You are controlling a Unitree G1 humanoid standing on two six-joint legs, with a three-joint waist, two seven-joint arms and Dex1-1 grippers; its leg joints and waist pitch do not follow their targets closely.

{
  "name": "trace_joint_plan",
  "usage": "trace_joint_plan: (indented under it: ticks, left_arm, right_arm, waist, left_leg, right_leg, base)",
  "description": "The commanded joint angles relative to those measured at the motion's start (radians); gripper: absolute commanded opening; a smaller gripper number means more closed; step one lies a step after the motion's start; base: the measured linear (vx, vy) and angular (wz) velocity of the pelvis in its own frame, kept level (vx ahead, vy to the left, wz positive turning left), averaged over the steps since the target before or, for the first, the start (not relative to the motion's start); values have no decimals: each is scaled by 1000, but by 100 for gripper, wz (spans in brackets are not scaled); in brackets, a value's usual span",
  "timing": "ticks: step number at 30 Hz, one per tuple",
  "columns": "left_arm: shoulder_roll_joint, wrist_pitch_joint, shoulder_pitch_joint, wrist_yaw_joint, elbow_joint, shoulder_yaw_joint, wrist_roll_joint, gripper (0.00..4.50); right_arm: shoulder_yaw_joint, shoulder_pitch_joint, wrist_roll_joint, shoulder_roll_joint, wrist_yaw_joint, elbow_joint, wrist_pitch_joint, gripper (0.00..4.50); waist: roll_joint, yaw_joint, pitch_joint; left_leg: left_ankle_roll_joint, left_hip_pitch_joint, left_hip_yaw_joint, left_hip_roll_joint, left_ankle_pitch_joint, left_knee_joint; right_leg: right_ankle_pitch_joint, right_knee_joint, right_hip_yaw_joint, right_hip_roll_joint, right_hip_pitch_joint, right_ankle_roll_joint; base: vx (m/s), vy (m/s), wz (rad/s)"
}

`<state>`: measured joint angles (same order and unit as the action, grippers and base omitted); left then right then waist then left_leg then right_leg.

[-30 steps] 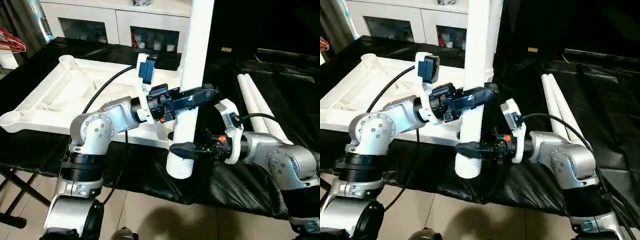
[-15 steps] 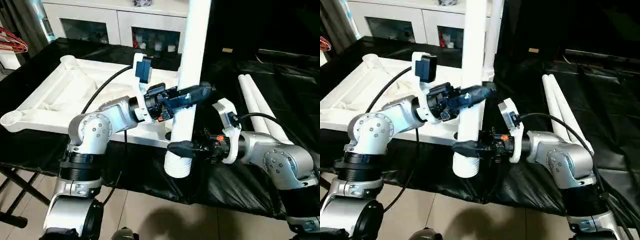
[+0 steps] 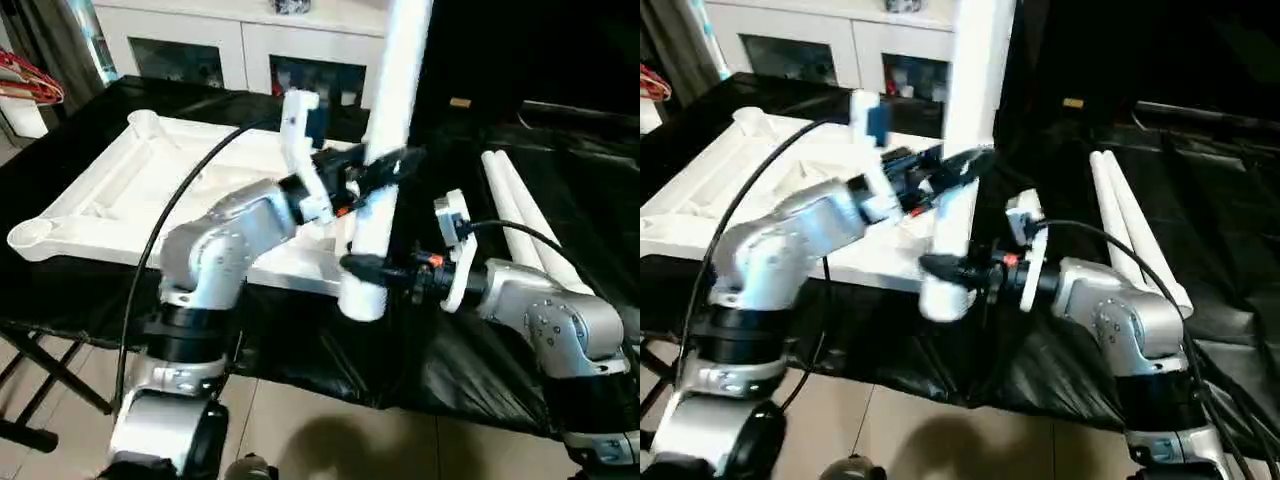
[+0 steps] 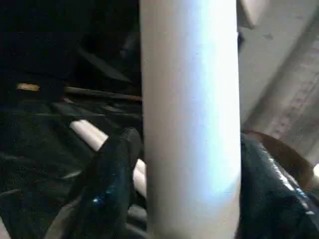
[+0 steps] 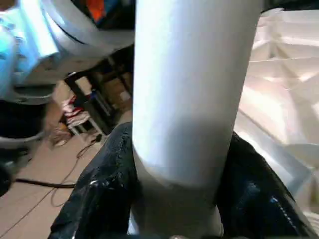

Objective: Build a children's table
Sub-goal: Pick table leg

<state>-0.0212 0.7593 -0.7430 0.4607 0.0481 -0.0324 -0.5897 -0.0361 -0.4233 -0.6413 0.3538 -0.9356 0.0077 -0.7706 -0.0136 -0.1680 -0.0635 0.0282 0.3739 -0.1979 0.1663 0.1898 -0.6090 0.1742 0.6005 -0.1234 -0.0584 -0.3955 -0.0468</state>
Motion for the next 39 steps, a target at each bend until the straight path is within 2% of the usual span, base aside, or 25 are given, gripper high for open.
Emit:
trace_joint_plan:
  ticks: [1,9,12,13,15,16,17,18,19,21,27,36,39]
  left_arm:
    - [1,-18,-10,-84,28,-40,50,249]
    - [32,-49,3,-91,9,-7,58,192]
    - [26,-68,3,-87,4,24,80,188]
    - [21,-74,1,-82,3,38,90,187]
    - [19,-78,0,-67,-2,54,101,185]
    - [14,-79,-2,-56,-3,66,108,185]
    - [12,-80,-2,-54,-3,69,110,185]
    - [-4,-94,-4,-36,-4,100,137,185]
    - [-6,-97,-4,-31,-3,107,141,185]
    - [-10,-105,-3,-24,-2,121,147,185]
    - [-12,-110,-3,-13,-2,130,148,184]
    - [-12,-106,4,9,-12,135,139,184]
    - [-14,-103,8,23,-17,141,139,184]
  right_arm:
    - [-6,-10,-8,-6,-21,-58,48,188]
    - [-4,-12,15,-11,3,-53,65,188]
    - [-14,-16,38,0,13,-49,71,188]
    - [-18,-21,50,3,22,-41,71,223]
    - [-24,-38,62,13,32,-13,48,258]
    - [-26,-43,65,17,30,-7,45,258]
    - [-26,-44,66,18,29,-6,45,258]
    - [-35,-54,83,27,29,5,48,265]
    - [-39,-58,89,29,30,10,49,293]
    - [-50,-67,102,38,29,24,44,303]
    - [-74,-79,111,49,17,44,17,303]
    - [-88,-98,120,24,32,86,7,303]
    - [-79,-111,117,10,36,100,9,303]
  waist:
    - [-5,0,83]
    - [-4,2,83]
    - [-6,2,83]
    - [-5,2,83]
    - [-6,4,83]
    - [-9,5,82]
    - [-8,4,82]
    - [-9,4,82]
    - [-10,6,82]
    - [-10,6,82]
    - [-11,4,83]
    - [-11,7,83]
    - [-11,7,84]
  left_leg:
    - [-36,-11,45,78,76,59]
    - [-45,-13,45,78,78,59]
    - [-49,-12,45,78,73,59]
    - [-48,-12,46,79,70,59]
    - [-48,-14,45,78,70,59]
    - [-49,-13,43,77,72,59]
    - [-48,-13,44,78,72,59]
    - [-50,-12,44,77,70,59]
    - [-50,-12,44,77,68,60]
    - [-49,-13,44,76,69,59]
    - [-53,-11,43,78,60,58]
    - [-49,-12,43,78,65,58]
    - [-49,-12,43,80,54,58]
  right_leg:
    - [220,-76,74,-117,63,-87]
    - [244,-79,72,-115,60,-74]
    - [247,-79,72,-115,61,-68]
    - [246,-79,72,-115,60,-66]
    - [247,-79,72,-115,59,-66]
    - [251,-80,73,-114,59,-62]
    - [253,-79,73,-115,60,-61]
    - [257,-79,73,-114,60,-56]
    - [264,-79,73,-113,59,-49]
    - [268,-81,73,-114,58,-47]
    - [237,-75,73,-116,60,-72]
    - [254,-77,73,-118,58,-78]
    - [227,-73,74,-118,59,-85]
  base:
    - [0,0,0]
    - [0,0,0]
    - [0,0,0]
    - [0,0,0]
    - [0,0,0]
    - [0,0,0]
    - [0,0,0]
    - [0,0,0]
    - [0,0,0]
    - [0,0,0]
    - [0,0,0]
    - [0,0,0]
    - [0,0,0]
